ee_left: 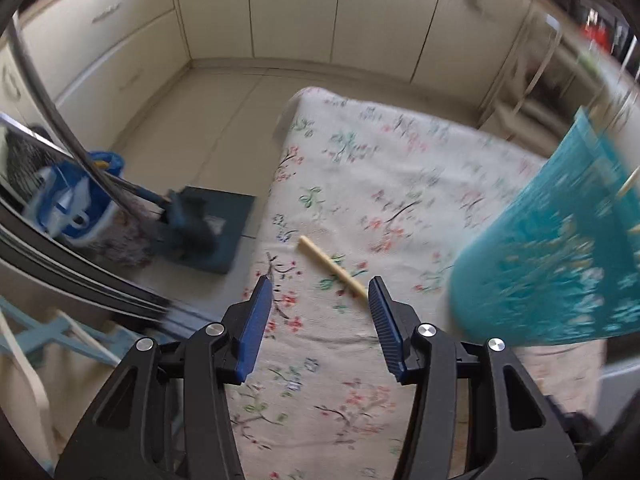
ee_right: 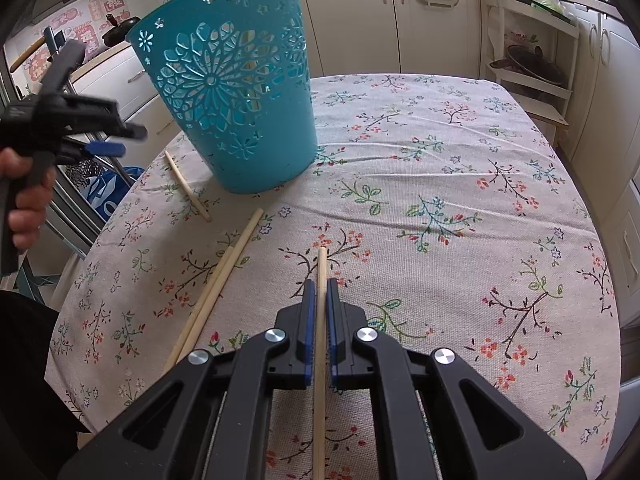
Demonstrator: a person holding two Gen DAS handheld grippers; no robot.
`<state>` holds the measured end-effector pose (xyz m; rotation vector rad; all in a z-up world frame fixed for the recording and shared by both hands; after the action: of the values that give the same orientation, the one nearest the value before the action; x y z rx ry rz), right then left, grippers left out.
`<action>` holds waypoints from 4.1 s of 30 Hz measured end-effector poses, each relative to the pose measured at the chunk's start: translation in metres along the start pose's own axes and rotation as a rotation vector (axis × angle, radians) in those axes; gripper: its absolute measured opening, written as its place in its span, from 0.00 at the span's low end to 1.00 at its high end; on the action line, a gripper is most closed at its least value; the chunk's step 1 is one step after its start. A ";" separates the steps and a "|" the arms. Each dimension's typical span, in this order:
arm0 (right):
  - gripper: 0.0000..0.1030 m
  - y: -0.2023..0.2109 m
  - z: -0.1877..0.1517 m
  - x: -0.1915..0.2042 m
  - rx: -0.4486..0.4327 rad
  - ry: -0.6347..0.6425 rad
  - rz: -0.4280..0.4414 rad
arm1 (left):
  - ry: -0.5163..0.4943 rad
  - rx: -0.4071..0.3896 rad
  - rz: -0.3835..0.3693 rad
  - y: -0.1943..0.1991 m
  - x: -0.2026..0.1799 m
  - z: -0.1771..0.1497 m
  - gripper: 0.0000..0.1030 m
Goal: Organize utensils
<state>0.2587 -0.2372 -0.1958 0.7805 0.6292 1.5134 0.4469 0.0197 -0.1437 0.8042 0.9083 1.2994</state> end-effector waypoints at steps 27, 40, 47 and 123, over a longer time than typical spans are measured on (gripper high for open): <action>0.06 0.001 0.001 -0.008 0.008 -0.044 0.048 | 0.193 0.105 0.005 -0.049 0.005 0.022 0.58; 0.06 0.000 0.001 -0.009 0.010 -0.053 0.059 | -0.004 0.079 0.087 -0.061 -0.029 0.024 0.60; 0.12 0.000 0.001 -0.008 0.008 -0.041 0.065 | -0.193 0.117 -0.016 -0.064 -0.032 0.033 0.63; 0.18 0.000 0.002 -0.009 0.007 -0.055 0.098 | -0.148 -0.811 -0.387 0.209 -0.147 0.051 0.05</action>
<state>0.2610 -0.2465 -0.1956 0.8663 0.5625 1.5745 0.3956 -0.1027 0.0804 0.0741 0.3265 1.1046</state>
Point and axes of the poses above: each gripper's, at about its wrist camera, not at the fingertips, and y roughly against the way its jaws point, x to its left, z to its top, the point moved 1 cm from there along -y, roughly the way its jaws point, and after that the axes turned 6 degrees about -z, right-handed, at the moved point
